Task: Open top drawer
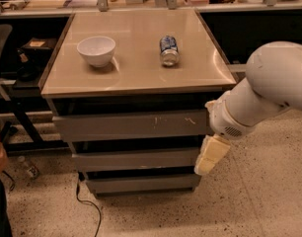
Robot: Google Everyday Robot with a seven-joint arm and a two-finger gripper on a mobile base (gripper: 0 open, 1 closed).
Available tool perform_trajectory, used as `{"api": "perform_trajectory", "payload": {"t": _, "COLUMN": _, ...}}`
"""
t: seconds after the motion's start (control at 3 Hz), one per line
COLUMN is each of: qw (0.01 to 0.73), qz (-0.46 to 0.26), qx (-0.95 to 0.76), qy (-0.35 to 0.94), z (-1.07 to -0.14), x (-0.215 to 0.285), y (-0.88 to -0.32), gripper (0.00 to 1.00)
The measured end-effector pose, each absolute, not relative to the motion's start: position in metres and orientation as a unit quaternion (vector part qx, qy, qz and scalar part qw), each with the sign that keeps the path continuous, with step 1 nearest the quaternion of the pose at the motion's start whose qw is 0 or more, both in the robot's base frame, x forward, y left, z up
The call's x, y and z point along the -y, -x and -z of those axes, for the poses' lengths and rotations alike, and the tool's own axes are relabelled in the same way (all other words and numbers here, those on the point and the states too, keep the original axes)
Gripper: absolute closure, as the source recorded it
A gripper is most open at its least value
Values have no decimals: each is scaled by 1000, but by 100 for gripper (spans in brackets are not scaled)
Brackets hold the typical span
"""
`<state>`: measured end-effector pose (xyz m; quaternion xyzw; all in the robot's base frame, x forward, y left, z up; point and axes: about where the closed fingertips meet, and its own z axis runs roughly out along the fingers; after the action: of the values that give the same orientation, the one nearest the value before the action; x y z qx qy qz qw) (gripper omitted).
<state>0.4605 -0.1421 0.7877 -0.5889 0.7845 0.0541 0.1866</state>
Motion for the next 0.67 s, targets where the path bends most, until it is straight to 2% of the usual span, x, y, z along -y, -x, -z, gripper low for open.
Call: {"api": "perform_trajectory", "payload": {"t": 0.67, "qw": 206, "qz": -54, "qx": -758, "qy": 616, "z": -746, "x": 99, "y": -497, "gripper": 0}}
